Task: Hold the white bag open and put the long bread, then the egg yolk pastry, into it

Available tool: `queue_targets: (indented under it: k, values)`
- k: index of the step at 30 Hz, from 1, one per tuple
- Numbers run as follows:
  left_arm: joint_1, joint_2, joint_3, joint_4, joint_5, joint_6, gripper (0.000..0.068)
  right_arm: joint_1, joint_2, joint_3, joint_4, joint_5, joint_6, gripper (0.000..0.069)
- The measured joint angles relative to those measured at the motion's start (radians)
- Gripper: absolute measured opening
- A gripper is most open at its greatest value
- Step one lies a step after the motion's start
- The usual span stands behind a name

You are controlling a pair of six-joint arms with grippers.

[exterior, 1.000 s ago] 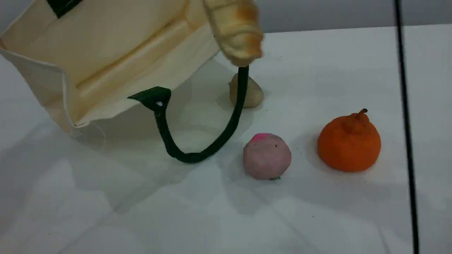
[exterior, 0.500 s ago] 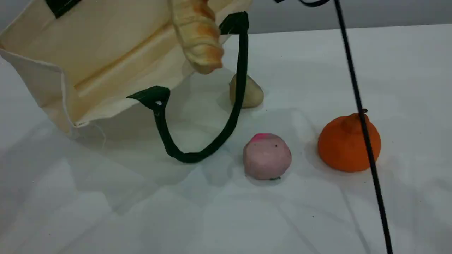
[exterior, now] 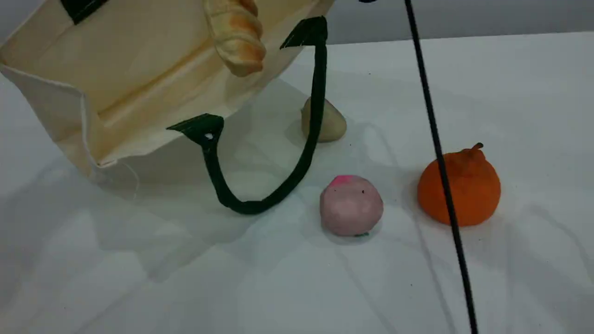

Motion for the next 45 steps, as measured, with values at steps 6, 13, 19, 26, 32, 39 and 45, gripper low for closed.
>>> queue_targets:
  k: [6, 13, 19, 26, 32, 39, 45]
  values:
    - [0.0, 0.0, 0.0, -0.005, 0.0, 0.0, 0.008, 0.0, 0.044, -0.035, -0.004, 0.007, -0.001, 0.0171]
    - [0.0, 0.0, 0.0, -0.005, 0.0, 0.0, 0.008, 0.008, 0.044, -0.069, -0.004, 0.087, 0.059, 0.0506]
    - [0.0, 0.0, 0.0, 0.001, 0.0, -0.001, 0.008, -0.011, 0.027, -0.076, -0.005, 0.232, 0.07, 0.0585]
    - [0.0, 0.0, 0.0, 0.001, 0.0, -0.001, 0.008, -0.058, -0.056, -0.104, -0.021, 0.425, 0.066, 0.0566]
    - [0.0, 0.0, 0.0, 0.006, 0.0, -0.001, 0.008, -0.075, -0.198, -0.116, -0.257, 0.371, 0.077, 0.0565]
    - [0.0, -0.002, 0.0, 0.032, 0.0, -0.001, 0.008, -0.075, -0.299, -0.112, -0.691, 0.082, 0.109, 0.0565]
    - [0.0, -0.036, 0.0, 0.031, 0.0, -0.002, 0.008, -0.075, -0.294, -0.101, -1.072, -0.07, 0.243, 0.0564]
